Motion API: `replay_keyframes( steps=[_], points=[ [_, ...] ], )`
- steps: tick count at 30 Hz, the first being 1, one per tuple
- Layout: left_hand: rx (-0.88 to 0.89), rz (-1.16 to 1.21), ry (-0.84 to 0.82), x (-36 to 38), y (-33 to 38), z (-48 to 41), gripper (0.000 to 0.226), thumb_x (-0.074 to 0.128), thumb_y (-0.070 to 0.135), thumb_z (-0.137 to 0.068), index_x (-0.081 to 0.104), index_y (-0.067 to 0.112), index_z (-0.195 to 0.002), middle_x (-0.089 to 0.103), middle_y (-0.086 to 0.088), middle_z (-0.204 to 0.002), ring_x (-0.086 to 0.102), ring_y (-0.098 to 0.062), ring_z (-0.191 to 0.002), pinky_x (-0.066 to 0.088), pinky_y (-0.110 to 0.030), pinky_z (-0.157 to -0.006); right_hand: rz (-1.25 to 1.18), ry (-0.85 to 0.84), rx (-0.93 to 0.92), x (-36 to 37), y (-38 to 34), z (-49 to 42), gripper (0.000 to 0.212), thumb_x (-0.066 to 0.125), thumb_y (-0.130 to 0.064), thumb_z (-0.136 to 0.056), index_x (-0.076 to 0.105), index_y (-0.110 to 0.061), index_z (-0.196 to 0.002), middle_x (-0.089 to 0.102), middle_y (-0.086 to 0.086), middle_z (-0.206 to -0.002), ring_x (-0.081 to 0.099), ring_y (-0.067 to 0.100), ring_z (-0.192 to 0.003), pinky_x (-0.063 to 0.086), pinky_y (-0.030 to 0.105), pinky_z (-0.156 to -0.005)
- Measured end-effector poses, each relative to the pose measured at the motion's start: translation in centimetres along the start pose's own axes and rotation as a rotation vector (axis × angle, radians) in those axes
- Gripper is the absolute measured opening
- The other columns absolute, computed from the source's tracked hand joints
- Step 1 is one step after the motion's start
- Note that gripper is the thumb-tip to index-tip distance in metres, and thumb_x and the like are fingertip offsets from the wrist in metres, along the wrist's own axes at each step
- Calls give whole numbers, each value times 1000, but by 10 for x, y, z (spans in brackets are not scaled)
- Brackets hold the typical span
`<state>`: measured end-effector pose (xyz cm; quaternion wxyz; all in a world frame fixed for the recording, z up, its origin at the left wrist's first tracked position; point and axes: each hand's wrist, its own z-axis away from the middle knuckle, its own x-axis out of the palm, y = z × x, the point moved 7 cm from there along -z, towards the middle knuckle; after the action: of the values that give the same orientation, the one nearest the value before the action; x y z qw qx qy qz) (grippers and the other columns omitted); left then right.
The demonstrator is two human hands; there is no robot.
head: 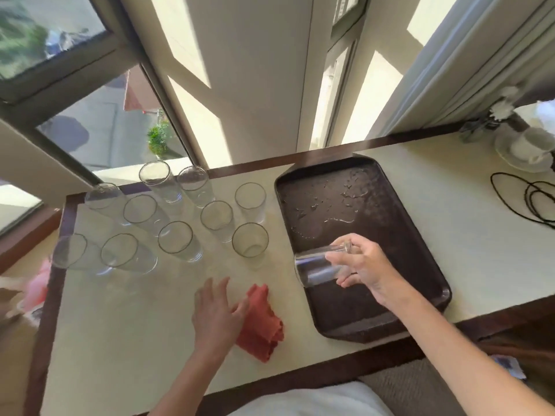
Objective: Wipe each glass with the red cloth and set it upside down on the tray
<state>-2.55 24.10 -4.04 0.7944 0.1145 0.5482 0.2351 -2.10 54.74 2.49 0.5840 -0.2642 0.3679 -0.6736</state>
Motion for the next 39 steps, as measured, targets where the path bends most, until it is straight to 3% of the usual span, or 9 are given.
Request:
replay_keyframes(
  steps=[6,10,13,19,22,26,33,36,39],
  points=[
    [-106,-74,-3,19,-11,0,61,50,51,-96,33,31,-151,6,3,-167,5,-23,-154,23,-45,-119,482,114,-263,-14,-70,-70,36,84,-28,-74,64,-21,-102,62,2,-92,64,22,-71,57,30,-56],
    [-137,-50,-6,20,-13,2,60,52,50,-96,32,35,-151,3,8,-167,2,-18,-154,21,-40,-120,787,120,-446,11,-117,-104,40,82,-31,-72,62,-21,-105,58,2,-101,56,20,-89,44,28,-70],
    [-152,-46,-14,20,-12,1,60,52,48,-96,31,36,-151,2,9,-167,1,-17,-154,18,-39,-121,948,75,-478,35,-136,-131,46,78,-28,-69,60,-19,-110,54,7,-105,52,24,-87,40,29,-74],
    [-184,-15,18,19,-11,2,60,56,44,-94,36,35,-150,8,9,-166,5,-17,-154,16,-36,-122,1112,49,-485,64,-142,-165,46,74,-28,-74,57,-16,-115,53,12,-113,54,28,-82,48,34,-72],
    [-216,12,40,18,-10,0,60,61,42,-92,41,32,-147,15,7,-166,11,-18,-153,20,-38,-121,1119,55,-480,67,-135,-169,49,74,-28,-76,54,-16,-119,50,13,-117,58,33,-88,47,34,-71],
    [-199,195,168,6,13,-2,72,77,39,-80,46,21,-143,40,-1,-153,34,-20,-143,31,-34,-115,1057,88,-512,65,-130,-168,55,75,-27,-78,50,-16,-126,50,14,-120,61,37,-97,47,35,-74],
    [-174,509,265,2,63,-21,98,90,35,-65,37,16,-145,48,0,-143,45,-16,-132,36,-26,-105,735,99,-401,39,-98,-151,93,83,-29,-74,28,-14,-148,39,13,-145,46,31,-129,42,42,-103],
    [-156,599,292,3,71,-31,96,92,35,-64,39,19,-143,53,5,-139,50,-14,-128,40,-30,-105,554,209,-337,22,-70,-130,81,79,-27,-78,36,-13,-145,49,13,-132,52,25,-114,45,36,-92],
    [-99,625,317,2,72,-35,82,90,32,-67,47,25,-136,58,10,-133,55,-12,-122,44,-36,-105,390,266,-288,13,-33,-101,47,74,-21,-82,55,-13,-125,60,11,-103,56,22,-94,42,31,-80]
  ],
)
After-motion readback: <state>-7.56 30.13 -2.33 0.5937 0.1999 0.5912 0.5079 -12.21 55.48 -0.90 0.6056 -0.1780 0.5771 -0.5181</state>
